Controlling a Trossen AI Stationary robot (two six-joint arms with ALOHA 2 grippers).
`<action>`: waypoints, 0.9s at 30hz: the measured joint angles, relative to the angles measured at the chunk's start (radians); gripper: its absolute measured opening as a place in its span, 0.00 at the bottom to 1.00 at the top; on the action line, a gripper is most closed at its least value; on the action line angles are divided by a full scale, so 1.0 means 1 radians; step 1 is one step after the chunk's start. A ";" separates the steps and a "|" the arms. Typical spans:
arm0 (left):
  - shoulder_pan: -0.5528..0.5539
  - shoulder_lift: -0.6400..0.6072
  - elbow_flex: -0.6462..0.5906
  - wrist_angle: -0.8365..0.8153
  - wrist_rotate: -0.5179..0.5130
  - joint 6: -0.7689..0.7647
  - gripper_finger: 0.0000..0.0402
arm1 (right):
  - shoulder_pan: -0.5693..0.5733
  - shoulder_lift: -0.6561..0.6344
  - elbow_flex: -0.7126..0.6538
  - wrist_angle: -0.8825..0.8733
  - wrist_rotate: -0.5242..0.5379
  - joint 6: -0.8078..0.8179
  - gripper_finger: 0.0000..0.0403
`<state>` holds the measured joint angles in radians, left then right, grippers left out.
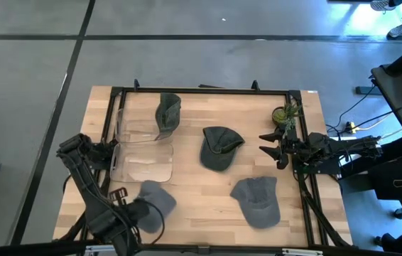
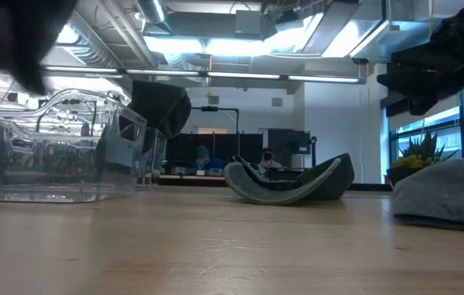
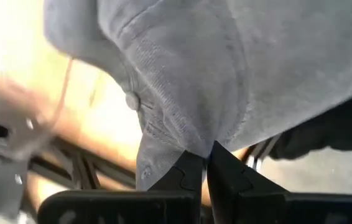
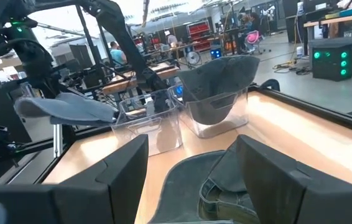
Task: Pick & Place hat
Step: Put the left gray cap into the bottom transparent bin
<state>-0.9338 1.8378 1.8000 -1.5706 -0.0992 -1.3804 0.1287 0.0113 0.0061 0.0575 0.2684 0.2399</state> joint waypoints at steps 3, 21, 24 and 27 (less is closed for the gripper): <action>0.021 0.000 0.014 0.000 -0.028 0.041 0.01 | 0.000 0.000 0.000 0.000 0.000 0.041 0.60; 0.157 -0.050 0.015 -0.001 -0.358 0.421 0.01 | 0.000 0.000 0.000 0.001 0.000 0.101 0.60; 0.173 -0.085 0.015 0.000 -0.527 0.497 0.01 | 0.000 0.000 0.000 0.001 0.000 0.100 0.60; 0.217 -0.112 0.015 -0.001 -0.599 0.585 0.01 | 0.000 0.000 0.000 0.001 0.000 0.112 0.60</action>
<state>-0.7170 1.7261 1.8145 -1.5713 -0.6983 -0.7952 0.1287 0.0113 0.0063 0.0586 0.2687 0.3521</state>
